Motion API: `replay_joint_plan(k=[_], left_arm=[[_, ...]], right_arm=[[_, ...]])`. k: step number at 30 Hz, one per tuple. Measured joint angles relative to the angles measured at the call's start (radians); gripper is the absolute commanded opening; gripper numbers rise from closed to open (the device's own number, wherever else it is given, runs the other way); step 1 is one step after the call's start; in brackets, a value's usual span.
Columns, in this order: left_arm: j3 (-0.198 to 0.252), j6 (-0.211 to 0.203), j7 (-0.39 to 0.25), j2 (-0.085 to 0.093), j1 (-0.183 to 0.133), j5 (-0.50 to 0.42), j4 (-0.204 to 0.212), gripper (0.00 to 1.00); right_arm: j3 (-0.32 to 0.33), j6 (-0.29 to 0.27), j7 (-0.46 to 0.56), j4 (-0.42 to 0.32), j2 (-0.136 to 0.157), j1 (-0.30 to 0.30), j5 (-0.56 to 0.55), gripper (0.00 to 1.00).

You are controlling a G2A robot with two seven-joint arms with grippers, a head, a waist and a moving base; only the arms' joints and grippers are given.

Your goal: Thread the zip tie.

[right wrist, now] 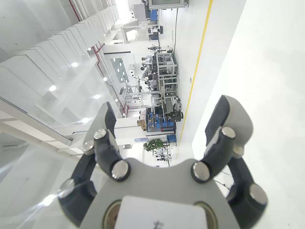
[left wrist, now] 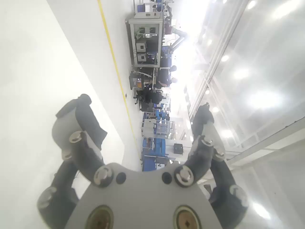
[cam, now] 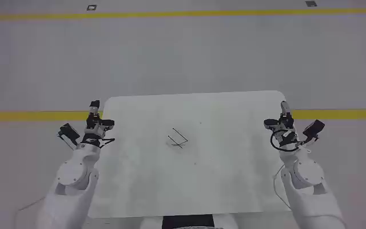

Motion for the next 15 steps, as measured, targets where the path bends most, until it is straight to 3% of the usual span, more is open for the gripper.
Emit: replay_joint_plan(k=[1,2,3,4,5,6,7,8,9,10,11,13,15], left_arm=[[0.000,0.000,0.000,0.000,0.000,0.000,0.000,0.78],[0.000,0.000,0.000,0.000,0.000,0.000,0.000,0.78],[0.000,0.000,0.000,0.000,0.000,0.000,0.000,1.00],[0.000,0.000,0.000,0.000,0.000,0.000,0.000,1.00],[0.000,0.000,0.000,0.000,0.000,0.000,0.000,0.78],[0.000,0.000,0.000,0.000,0.000,0.000,0.000,0.78],[0.000,0.000,0.000,0.000,0.000,0.000,0.000,0.78],[0.000,0.000,0.000,0.000,0.000,0.000,0.000,1.00],[0.000,0.000,0.000,0.000,0.000,0.000,0.000,1.00],[0.000,0.000,0.000,0.000,0.000,0.000,0.000,0.78],[0.000,0.000,0.000,0.000,0.000,0.000,0.000,1.00],[0.000,0.000,0.000,0.000,0.000,0.000,0.000,1.00],[0.000,0.000,0.000,0.000,0.000,0.000,0.000,1.00]], right_arm=[[0.000,0.000,0.000,0.000,0.000,0.000,0.000,1.00],[0.000,0.000,0.000,0.000,0.000,0.000,0.000,0.78],[0.000,0.000,0.000,0.000,0.000,0.000,0.000,0.78],[0.000,0.000,0.000,0.000,0.000,0.000,0.000,1.00],[0.000,0.000,0.000,0.000,0.000,0.000,0.000,0.78],[0.000,0.000,0.000,0.000,0.000,0.000,0.000,0.78],[0.000,0.000,0.000,0.000,0.000,0.000,0.000,1.00],[0.000,0.000,0.000,0.000,0.000,0.000,0.000,1.00],[0.000,0.000,0.000,0.000,0.000,0.000,0.000,1.00],[0.000,0.000,0.000,0.000,0.000,0.000,0.000,1.00],[0.000,0.000,0.000,0.000,0.000,0.000,0.000,1.00],[-0.004,0.000,0.003,-0.004,0.001,0.003,-0.003,1.00],[-0.050,0.018,0.056,-0.019,0.005,0.049,-0.062,1.00]])
